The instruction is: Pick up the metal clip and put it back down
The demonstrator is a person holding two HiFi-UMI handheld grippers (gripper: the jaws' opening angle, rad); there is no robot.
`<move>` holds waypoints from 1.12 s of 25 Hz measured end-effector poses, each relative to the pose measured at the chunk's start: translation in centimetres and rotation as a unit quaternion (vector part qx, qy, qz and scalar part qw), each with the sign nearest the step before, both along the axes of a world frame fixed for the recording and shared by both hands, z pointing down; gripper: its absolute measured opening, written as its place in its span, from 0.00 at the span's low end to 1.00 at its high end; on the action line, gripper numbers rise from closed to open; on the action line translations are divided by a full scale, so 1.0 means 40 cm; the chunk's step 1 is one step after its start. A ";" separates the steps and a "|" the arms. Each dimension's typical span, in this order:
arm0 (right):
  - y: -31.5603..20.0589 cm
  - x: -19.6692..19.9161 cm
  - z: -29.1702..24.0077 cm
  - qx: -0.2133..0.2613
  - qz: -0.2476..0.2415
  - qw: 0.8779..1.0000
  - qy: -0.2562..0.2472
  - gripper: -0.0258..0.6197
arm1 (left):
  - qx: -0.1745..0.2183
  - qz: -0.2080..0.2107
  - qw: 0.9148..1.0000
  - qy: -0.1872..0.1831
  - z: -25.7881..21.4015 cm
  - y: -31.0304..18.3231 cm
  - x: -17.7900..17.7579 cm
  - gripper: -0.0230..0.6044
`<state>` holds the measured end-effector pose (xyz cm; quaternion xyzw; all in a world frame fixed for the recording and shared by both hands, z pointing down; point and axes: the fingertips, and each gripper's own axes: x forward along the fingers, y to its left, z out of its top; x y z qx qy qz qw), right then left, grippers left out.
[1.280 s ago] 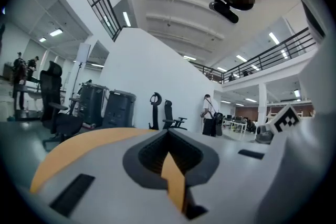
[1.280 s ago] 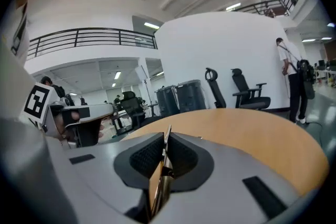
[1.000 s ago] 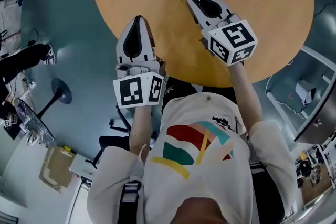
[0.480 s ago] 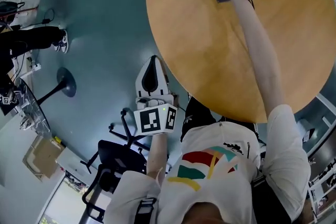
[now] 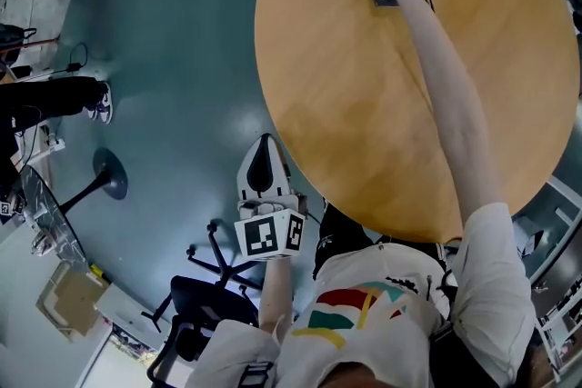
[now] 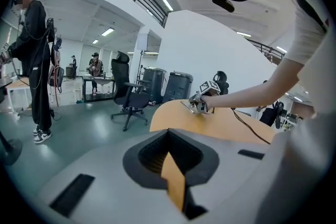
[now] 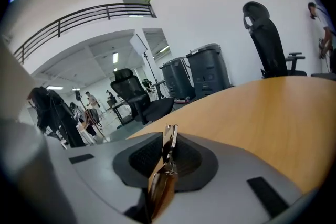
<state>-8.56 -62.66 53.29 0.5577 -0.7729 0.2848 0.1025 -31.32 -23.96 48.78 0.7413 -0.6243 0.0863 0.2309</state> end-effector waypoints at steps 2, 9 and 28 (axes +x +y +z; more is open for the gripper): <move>-0.004 0.008 -0.002 0.005 -0.008 1.000 0.021 0.10 | 0.002 0.005 1.000 -0.001 -0.002 -0.018 0.010 0.11; 0.000 0.027 -0.014 0.005 -0.010 0.997 0.077 0.24 | 0.014 0.015 1.000 -0.003 -0.032 -0.040 0.028 0.11; 0.204 -0.087 -0.284 0.169 -0.103 0.967 0.160 0.56 | 0.072 0.062 0.995 0.015 -0.185 -0.056 0.157 0.11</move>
